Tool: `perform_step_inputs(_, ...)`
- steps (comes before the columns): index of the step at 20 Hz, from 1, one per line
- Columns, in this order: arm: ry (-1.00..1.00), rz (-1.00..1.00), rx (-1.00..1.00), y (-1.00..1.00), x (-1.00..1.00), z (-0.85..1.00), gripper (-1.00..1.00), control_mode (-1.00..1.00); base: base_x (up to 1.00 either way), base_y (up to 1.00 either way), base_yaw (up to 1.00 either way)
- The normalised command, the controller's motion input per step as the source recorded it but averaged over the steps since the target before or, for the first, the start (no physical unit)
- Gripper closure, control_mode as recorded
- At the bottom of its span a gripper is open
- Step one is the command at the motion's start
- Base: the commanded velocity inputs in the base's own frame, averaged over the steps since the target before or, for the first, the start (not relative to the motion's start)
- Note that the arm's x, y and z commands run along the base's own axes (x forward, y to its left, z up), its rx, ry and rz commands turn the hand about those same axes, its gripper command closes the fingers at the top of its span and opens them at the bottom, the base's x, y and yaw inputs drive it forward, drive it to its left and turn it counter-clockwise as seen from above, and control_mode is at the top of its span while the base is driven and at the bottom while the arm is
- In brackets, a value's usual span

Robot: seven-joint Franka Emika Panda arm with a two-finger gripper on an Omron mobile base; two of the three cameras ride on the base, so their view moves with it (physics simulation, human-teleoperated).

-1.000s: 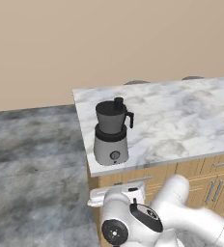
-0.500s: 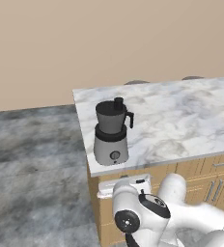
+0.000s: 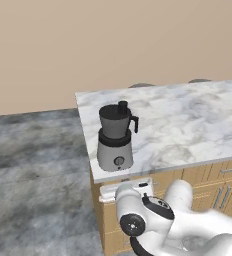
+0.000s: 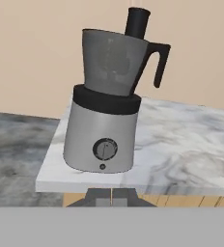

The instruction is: Grab the garlic and lime from the fridge, place them in the blender, close the lid, and turn on the blender to create a marinade.

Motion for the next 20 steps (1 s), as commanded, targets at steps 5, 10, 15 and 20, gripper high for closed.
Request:
perform_step_inputs(5,-0.02,0.02,0.13,-0.32,0.41,-0.21,1.0,-1.0,0.0,0.0,0.0)
perform_step_inputs(10,0.0,0.0,0.11,-0.39,0.37,0.0,1.0,-1.0,0.0,0.0,0.0)
perform_step_inputs(15,0.0,0.0,0.07,-0.45,0.25,-0.23,1.0,-1.0,0.0,0.0,0.0)
perform_step_inputs(20,-0.04,0.01,0.04,-0.58,0.0,-0.79,1.0,-1.0,0.0,0.0,0.0)
